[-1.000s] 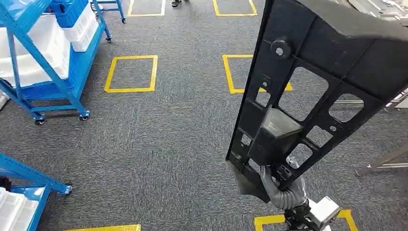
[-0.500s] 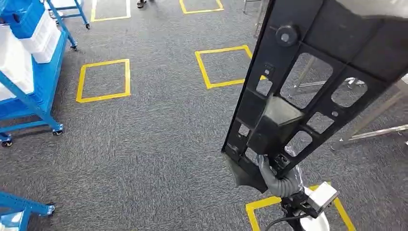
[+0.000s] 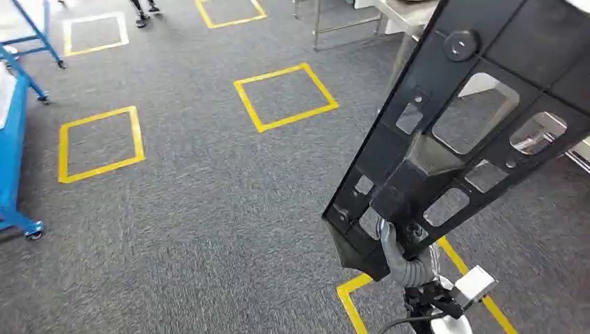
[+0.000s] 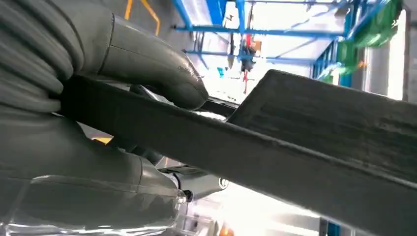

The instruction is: Take the parts from the cabinet and place them on the table.

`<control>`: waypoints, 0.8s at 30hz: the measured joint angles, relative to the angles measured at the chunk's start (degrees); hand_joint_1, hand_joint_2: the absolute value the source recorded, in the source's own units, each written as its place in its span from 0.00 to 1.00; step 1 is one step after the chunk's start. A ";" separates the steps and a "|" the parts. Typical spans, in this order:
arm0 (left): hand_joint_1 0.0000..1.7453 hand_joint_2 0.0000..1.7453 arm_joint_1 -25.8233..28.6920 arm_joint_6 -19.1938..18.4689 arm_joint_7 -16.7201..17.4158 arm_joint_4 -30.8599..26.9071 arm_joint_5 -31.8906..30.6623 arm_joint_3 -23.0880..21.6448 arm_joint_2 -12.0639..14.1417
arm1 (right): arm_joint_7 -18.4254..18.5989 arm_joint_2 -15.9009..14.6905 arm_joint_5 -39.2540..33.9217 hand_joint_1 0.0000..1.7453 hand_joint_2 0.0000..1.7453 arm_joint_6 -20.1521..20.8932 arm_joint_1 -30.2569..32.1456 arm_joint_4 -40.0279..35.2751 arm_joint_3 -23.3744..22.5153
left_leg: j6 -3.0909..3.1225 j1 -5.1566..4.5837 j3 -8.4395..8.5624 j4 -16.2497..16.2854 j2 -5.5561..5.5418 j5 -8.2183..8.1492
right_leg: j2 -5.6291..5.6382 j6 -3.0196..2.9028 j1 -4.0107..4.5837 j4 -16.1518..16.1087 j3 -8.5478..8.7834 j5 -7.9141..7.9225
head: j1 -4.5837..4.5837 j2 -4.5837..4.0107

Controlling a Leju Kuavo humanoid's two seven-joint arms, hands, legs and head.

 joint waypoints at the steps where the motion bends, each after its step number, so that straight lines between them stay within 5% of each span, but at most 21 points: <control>1: 0.00 1.00 0.03 -0.62 0.18 0.00 -0.60 -0.33 0.13 | 0.02 0.24 -0.04 1.00 1.00 -0.07 0.58 -0.36 -0.38 | 0.24 -0.21 -0.29 0.24 0.29 0.14 | 0.56 0.44 -0.19 -0.17 -0.37 0.27 | 0.02 0.00; 3: 0.00 1.00 0.49 -1.21 0.20 0.00 -1.08 -0.79 0.31 | 0.02 0.48 -0.09 1.00 1.00 -0.07 1.62 -0.99 -1.18 | 1.07 -0.23 -0.32 -0.29 1.29 0.62 | 1.69 1.26 -0.20 -0.44 -0.58 0.68 | 0.02 0.00; 5: 0.00 1.00 0.65 -1.40 0.24 0.00 -1.39 -1.12 0.46 | 0.02 0.64 -0.15 1.00 1.00 -0.07 1.89 -1.45 -1.90 | 1.88 -0.13 -0.11 -0.82 2.76 1.03 | -4.63 1.57 0.10 2.74 -2.11 -1.70 | 0.04 0.00; 7: 0.00 1.00 1.00 -1.25 0.63 0.00 -1.47 -1.34 0.68 | 0.00 1.01 -0.55 1.00 1.00 -0.18 2.21 -1.73 -2.43 | 2.03 -0.38 -0.15 -0.81 4.40 0.92 | -6.36 2.01 -0.04 11.74 -6.52 -5.94 | 0.02 0.00; 9: 0.00 1.00 1.23 -1.43 0.37 0.00 -2.08 -1.56 1.27 | 0.00 1.58 -1.27 1.00 1.00 -0.02 3.49 -2.00 -3.02 | 2.07 -0.51 -0.13 -0.79 6.08 0.78 | -6.56 2.20 -0.22 17.58 -9.48 -7.11 | 0.04 0.00; 10: 0.00 1.00 1.25 -1.49 0.22 0.00 -2.24 -1.71 1.44 | 0.00 1.82 -1.40 1.00 1.00 0.02 3.97 -2.04 -3.26 | 2.06 -0.55 -0.04 -0.79 6.83 0.67 | -6.63 2.15 -0.28 16.03 -8.73 -5.66 | 0.02 0.00; 12: 0.00 1.00 1.17 -1.38 0.22 -0.02 -2.52 -1.91 1.79 | -0.02 2.19 -1.51 1.00 1.00 0.11 4.56 -2.39 -3.54 | 1.88 -0.68 0.39 -0.80 8.16 0.37 | -7.47 1.64 -0.16 6.81 -3.72 -0.94 | 0.02 0.00; 13: 0.00 1.00 1.15 -1.27 0.22 -0.02 -2.81 -1.99 1.94 | -0.07 2.32 -1.53 1.00 1.00 0.11 4.76 -2.74 -3.65 | 1.75 -0.72 0.71 -0.80 8.67 0.15 | -9.53 1.07 0.24 1.77 -0.81 0.90 | 0.04 0.00; 14: 0.00 1.00 1.24 -1.25 0.02 -0.02 -3.05 -2.10 2.08 | -0.13 2.45 -1.57 1.00 1.00 0.11 4.75 -3.02 -3.74 | 1.39 -1.02 0.85 -0.77 9.27 -0.10 | -12.07 0.49 1.11 -0.37 0.24 -0.16 | 0.04 0.00; 18: 0.00 1.00 0.88 -1.34 -0.88 -0.04 -4.03 -2.56 2.75 | -0.50 3.22 -1.86 1.00 1.00 0.02 5.97 -3.53 -4.00 | 0.42 -1.07 1.60 -1.17 11.65 -0.61 | -9.14 -0.45 1.37 -0.77 -0.02 0.15 | 0.02 0.00; 19: 0.00 1.00 0.88 -1.23 -1.24 -0.31 -4.07 -2.86 3.06 | -0.70 3.43 -1.84 1.00 1.00 0.02 6.56 -3.79 -4.16 | 0.03 -0.94 1.74 -0.89 11.06 -1.24 | -8.46 -0.84 0.29 -1.70 0.74 0.58 | 0.02 0.00; 20: 0.00 1.00 0.88 -0.92 -1.91 -0.31 -4.09 -2.95 3.23 | -1.12 3.61 -1.84 1.00 1.00 0.04 6.85 -4.05 -4.31 | -0.20 -0.89 1.17 0.96 7.82 -2.42 | -7.85 -1.01 0.38 -2.02 1.00 0.60 | 0.02 0.00; 21: 0.00 1.00 0.97 -0.40 -2.82 -0.31 -4.03 -2.95 3.26 | -1.27 3.96 -1.68 1.00 1.00 0.13 6.86 -4.12 -4.33 | -0.30 -0.76 -0.64 4.77 6.20 -4.53 | -7.35 -1.26 0.36 -1.98 0.97 0.65 | 0.00 0.00; 23: 0.00 1.00 1.01 0.67 -4.99 -0.31 -3.77 -2.95 3.34 | -1.25 4.46 -0.96 1.00 1.00 0.46 7.09 -4.40 -4.35 | -0.57 -0.56 -5.54 14.41 4.88 -8.69 | -5.97 -1.48 0.43 -1.91 0.95 0.51 | 0.02 0.00; 24: 0.00 1.00 1.08 1.09 -5.68 -0.31 -3.55 -2.95 3.34 | -1.16 4.51 -0.61 1.00 1.00 0.63 7.22 -4.44 -4.42 | -0.69 -0.52 -7.48 17.75 4.81 -9.26 | -5.02 -1.47 0.42 -1.78 0.95 0.50 | 0.02 0.00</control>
